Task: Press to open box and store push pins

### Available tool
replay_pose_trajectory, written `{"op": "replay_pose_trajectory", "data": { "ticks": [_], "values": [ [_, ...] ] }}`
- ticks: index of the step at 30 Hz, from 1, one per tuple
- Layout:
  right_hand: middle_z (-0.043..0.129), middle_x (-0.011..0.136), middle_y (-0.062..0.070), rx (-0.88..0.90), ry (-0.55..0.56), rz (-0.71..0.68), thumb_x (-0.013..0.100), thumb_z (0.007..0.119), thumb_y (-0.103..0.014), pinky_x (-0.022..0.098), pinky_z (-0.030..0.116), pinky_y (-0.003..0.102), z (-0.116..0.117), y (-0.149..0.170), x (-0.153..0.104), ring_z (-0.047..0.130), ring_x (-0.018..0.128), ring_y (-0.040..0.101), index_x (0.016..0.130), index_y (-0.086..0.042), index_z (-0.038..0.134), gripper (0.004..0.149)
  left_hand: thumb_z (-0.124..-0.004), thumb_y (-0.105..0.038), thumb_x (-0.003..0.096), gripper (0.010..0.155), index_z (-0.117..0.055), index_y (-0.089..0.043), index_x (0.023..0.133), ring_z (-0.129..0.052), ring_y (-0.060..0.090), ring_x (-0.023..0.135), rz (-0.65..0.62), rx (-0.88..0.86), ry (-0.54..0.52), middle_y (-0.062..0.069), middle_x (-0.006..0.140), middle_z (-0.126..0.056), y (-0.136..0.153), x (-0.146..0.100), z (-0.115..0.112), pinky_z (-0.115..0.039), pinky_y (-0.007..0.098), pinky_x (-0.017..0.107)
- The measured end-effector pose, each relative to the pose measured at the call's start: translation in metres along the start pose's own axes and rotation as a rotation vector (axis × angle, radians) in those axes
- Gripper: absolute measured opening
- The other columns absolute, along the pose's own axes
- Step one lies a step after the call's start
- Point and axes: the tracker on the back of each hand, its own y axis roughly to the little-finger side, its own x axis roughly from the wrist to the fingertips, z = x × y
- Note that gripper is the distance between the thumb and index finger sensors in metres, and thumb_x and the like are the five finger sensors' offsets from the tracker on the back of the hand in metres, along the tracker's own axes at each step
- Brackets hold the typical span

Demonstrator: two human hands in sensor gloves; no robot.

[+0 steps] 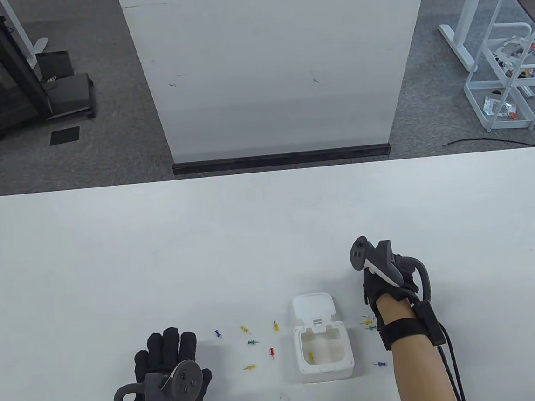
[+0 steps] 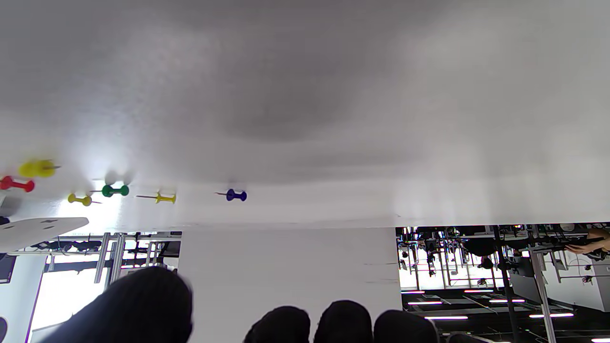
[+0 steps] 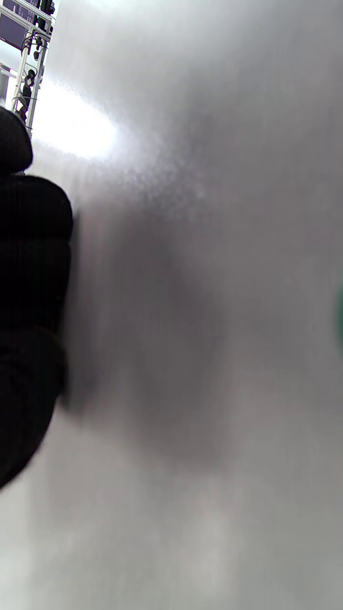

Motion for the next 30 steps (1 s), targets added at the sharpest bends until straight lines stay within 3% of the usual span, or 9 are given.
{"op": "replay_pose_trajectory", "data": {
  "ticks": [5, 9, 13, 18, 24, 30],
  "values": [
    [0.082, 0.079, 0.002, 0.050, 0.054, -0.002, 0.047, 0.080, -0.041, 0.069, 0.061, 0.058, 0.002, 0.007, -0.001, 0.078, 0.078, 0.035, 0.082, -0.023, 0.074, 0.040, -0.070, -0.060, 0.0454, 0.079, -0.036, -0.028, 0.109, -0.036, 0.044, 0.110, 0.003, 0.002, 0.000, 0.011, 0.119, -0.034, 0.001, 0.000, 0.000, -0.036, 0.064, 0.078],
    [0.082, 0.080, 0.001, 0.148, 0.032, -0.001, 0.046, 0.080, -0.042, 0.068, 0.063, 0.058, -0.002, 0.016, -0.009, 0.080, 0.078, 0.035, 0.082, -0.022, 0.073, 0.042, -0.070, -0.060, 0.0455, 0.079, -0.036, -0.027, 0.109, -0.036, 0.044, 0.110, 0.015, 0.005, 0.008, 0.010, 0.119, -0.033, 0.003, 0.002, -0.001, -0.036, 0.064, 0.078],
    [0.080, 0.082, 0.002, 0.312, -0.015, -0.069, 0.048, 0.079, -0.042, 0.069, 0.062, 0.058, -0.018, 0.019, -0.033, 0.078, 0.079, 0.036, 0.084, -0.022, 0.071, 0.042, -0.070, -0.060, 0.0455, 0.079, -0.036, -0.028, 0.109, -0.035, 0.044, 0.110, 0.019, -0.002, 0.011, 0.010, 0.120, -0.033, 0.004, 0.003, -0.001, -0.035, 0.064, 0.078],
    [0.079, 0.083, 0.002, 0.372, -0.025, -0.229, 0.049, 0.079, -0.041, 0.069, 0.061, 0.059, -0.038, 0.008, -0.077, 0.077, 0.079, 0.036, 0.085, -0.022, 0.070, 0.042, -0.070, -0.060, 0.0455, 0.079, -0.036, -0.028, 0.109, -0.036, 0.044, 0.110, 0.013, -0.006, 0.005, 0.010, 0.120, -0.033, 0.004, 0.003, -0.001, -0.035, 0.064, 0.078],
    [0.077, 0.085, 0.003, 0.236, 0.014, -0.428, 0.049, 0.079, -0.040, 0.070, 0.060, 0.059, -0.042, -0.022, -0.138, 0.075, 0.081, 0.037, 0.086, -0.022, 0.069, 0.042, -0.070, -0.060, 0.0456, 0.079, -0.035, -0.028, 0.109, -0.036, 0.044, 0.110, 0.004, -0.005, 0.013, 0.010, 0.120, -0.033, 0.002, 0.004, -0.002, -0.035, 0.064, 0.078],
    [0.076, 0.086, 0.003, 0.041, 0.097, -0.518, 0.049, 0.079, -0.039, 0.071, 0.058, 0.059, -0.029, -0.041, -0.171, 0.074, 0.083, 0.037, 0.087, -0.023, 0.068, 0.043, -0.070, -0.060, 0.0455, 0.079, -0.035, -0.028, 0.109, -0.036, 0.044, 0.110, 0.003, -0.013, 0.009, 0.010, 0.120, -0.034, 0.003, 0.003, -0.002, -0.035, 0.064, 0.078]
  ]
}}
